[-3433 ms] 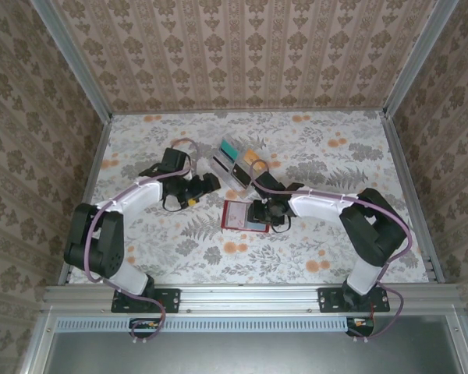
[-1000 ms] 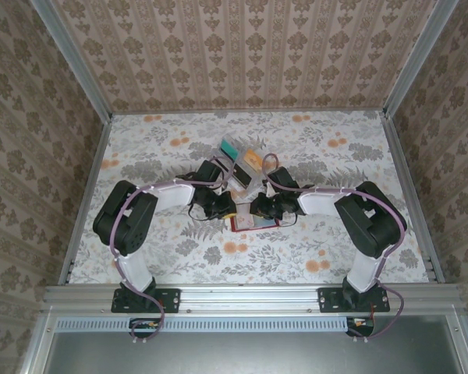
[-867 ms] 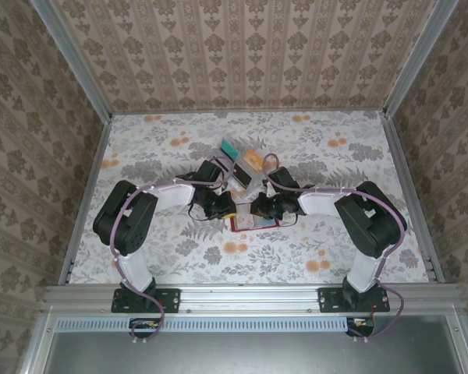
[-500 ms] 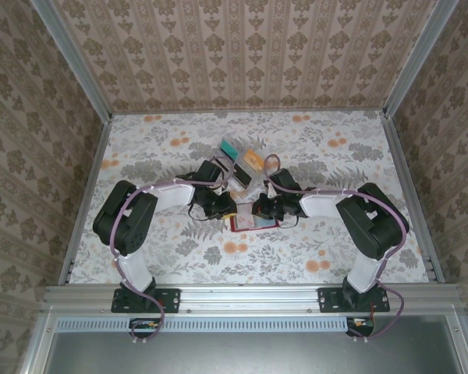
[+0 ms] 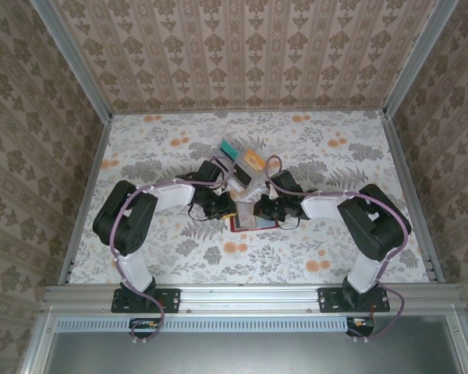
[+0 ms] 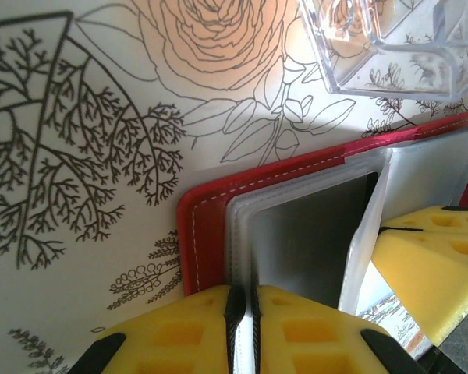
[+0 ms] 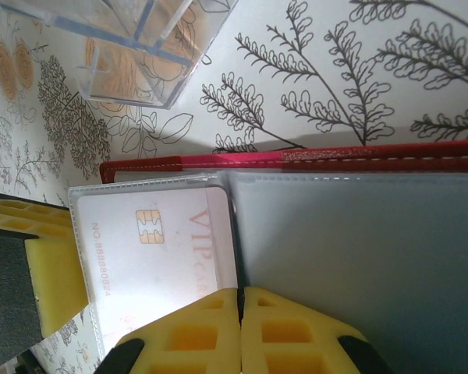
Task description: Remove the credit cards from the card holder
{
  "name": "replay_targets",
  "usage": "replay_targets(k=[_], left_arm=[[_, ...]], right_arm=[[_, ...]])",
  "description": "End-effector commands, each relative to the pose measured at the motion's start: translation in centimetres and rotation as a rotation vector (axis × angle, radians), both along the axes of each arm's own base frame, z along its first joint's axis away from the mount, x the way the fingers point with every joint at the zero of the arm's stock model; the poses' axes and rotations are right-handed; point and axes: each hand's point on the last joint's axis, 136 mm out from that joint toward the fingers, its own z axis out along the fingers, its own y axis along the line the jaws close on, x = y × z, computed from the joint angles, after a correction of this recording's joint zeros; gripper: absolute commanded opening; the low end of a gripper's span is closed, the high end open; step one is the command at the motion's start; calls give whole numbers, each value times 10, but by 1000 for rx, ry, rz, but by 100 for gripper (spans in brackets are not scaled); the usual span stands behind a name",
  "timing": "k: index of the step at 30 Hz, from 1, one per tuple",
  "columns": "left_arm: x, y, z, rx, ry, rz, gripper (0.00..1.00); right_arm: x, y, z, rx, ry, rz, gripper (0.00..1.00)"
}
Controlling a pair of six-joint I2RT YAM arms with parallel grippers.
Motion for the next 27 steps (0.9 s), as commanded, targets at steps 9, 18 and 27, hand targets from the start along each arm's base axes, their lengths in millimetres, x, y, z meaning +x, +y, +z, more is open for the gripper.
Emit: replay_targets(k=[9,18,27], left_arm=[[4,13,36,28,-87,3,13],[2,-6,25,-31,-54,-32,11],[-2,-7,8,-24,-20,-36,8]], right_arm=[[0,2,13,36,-35,8,12],[-2,6,13,65,-25,22,21],[-1,12,9,87,-7,30,22]])
